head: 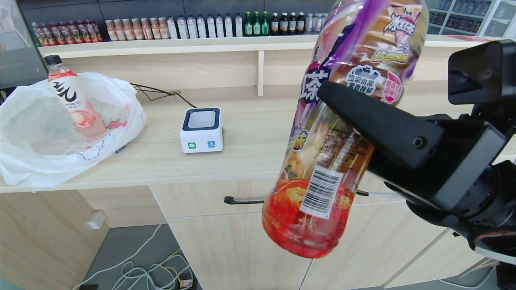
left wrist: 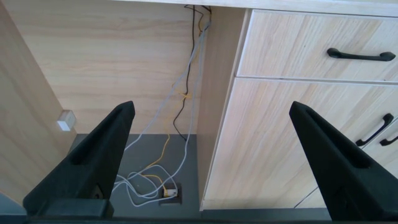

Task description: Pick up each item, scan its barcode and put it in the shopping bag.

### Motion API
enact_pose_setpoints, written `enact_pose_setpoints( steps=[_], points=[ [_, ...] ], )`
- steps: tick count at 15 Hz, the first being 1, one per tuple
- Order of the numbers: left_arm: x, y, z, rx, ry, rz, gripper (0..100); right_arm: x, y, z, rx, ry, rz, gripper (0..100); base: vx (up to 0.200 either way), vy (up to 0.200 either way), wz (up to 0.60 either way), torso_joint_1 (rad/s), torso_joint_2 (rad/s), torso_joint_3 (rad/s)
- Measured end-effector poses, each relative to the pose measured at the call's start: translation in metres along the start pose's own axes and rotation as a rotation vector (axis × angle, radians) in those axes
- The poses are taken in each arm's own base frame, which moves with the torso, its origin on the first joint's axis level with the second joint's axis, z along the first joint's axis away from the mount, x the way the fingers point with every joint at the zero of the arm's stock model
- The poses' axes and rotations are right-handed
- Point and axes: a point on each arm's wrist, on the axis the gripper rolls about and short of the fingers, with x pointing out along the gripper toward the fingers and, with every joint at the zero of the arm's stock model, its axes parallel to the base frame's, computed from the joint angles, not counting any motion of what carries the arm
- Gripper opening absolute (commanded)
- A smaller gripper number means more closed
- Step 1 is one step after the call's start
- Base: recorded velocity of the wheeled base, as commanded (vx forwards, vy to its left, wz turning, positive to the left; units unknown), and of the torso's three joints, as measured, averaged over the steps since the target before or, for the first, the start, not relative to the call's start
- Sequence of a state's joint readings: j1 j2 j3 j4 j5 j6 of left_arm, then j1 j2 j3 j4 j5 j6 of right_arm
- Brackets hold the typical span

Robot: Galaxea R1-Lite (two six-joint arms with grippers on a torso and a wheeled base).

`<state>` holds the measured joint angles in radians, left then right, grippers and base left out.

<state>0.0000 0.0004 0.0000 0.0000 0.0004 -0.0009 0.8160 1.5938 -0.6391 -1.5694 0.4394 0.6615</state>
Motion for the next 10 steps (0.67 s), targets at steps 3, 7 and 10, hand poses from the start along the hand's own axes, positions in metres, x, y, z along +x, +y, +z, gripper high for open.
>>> enact_pose_setpoints(
  steps=[3, 7, 10],
  points=[
    [0.0, 0.0, 0.0, 0.0, 0.0, 0.0, 100, -0.005, -0.003, -0.003, -0.111, -0.007, -0.055, 0, 0.0, 0.0, 0.0, 0.0, 0.0, 0.0],
    [0.0, 0.0, 0.0, 0.002, 0.0, -0.001, 100, -0.02, -0.02, -0.005, -0.289, 0.031, -0.187, 0, 0.0, 0.0, 0.0, 0.0, 0.0, 0.0],
    [0.0, 0.0, 0.0, 0.003, 0.0, -0.002, 100, -0.024, -0.027, -0.006, -0.397, 0.064, -0.346, 0, 0.0, 0.0, 0.0, 0.0, 0.0, 0.0]
  ],
)
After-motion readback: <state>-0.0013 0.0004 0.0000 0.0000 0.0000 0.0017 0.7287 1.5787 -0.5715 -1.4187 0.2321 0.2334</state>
